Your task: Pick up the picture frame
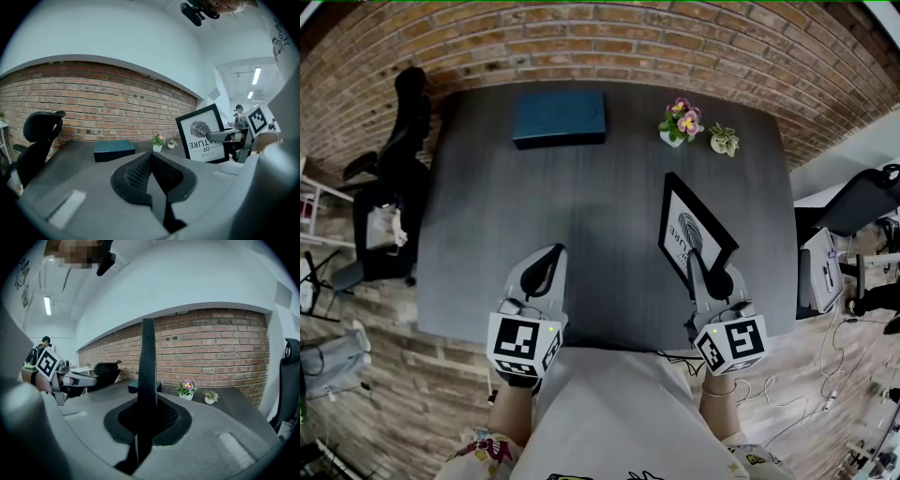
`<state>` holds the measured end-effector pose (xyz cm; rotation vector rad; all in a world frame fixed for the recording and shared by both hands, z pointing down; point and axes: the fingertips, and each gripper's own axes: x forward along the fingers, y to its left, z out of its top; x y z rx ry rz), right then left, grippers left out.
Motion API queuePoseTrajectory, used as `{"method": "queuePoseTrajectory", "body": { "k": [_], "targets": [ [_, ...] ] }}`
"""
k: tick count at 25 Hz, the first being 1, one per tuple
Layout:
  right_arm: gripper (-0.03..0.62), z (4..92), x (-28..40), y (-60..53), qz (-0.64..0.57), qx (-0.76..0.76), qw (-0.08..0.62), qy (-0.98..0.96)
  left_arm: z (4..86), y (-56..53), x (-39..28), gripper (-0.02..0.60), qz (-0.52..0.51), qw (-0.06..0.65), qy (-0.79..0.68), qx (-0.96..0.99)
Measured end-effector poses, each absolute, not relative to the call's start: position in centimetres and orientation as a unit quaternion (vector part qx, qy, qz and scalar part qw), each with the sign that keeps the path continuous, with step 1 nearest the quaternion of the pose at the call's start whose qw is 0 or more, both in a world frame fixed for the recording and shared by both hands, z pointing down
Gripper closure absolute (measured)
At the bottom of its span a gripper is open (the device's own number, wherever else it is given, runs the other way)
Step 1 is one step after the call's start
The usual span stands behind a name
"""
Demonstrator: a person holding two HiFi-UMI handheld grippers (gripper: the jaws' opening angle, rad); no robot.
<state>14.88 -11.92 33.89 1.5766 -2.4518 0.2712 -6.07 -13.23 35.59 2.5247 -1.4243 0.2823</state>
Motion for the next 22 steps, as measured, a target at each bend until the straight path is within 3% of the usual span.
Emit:
{"method": "queuePoseTrajectory", "body": {
  "k": [22],
  "targets": [
    [0.582,34.2,15.9,-11.6,0.094,0.549,0.11,-0.823,35.6,-13.7,-6.3,0.569,0.082,0.09,-0.466,0.877]
  ]
}}
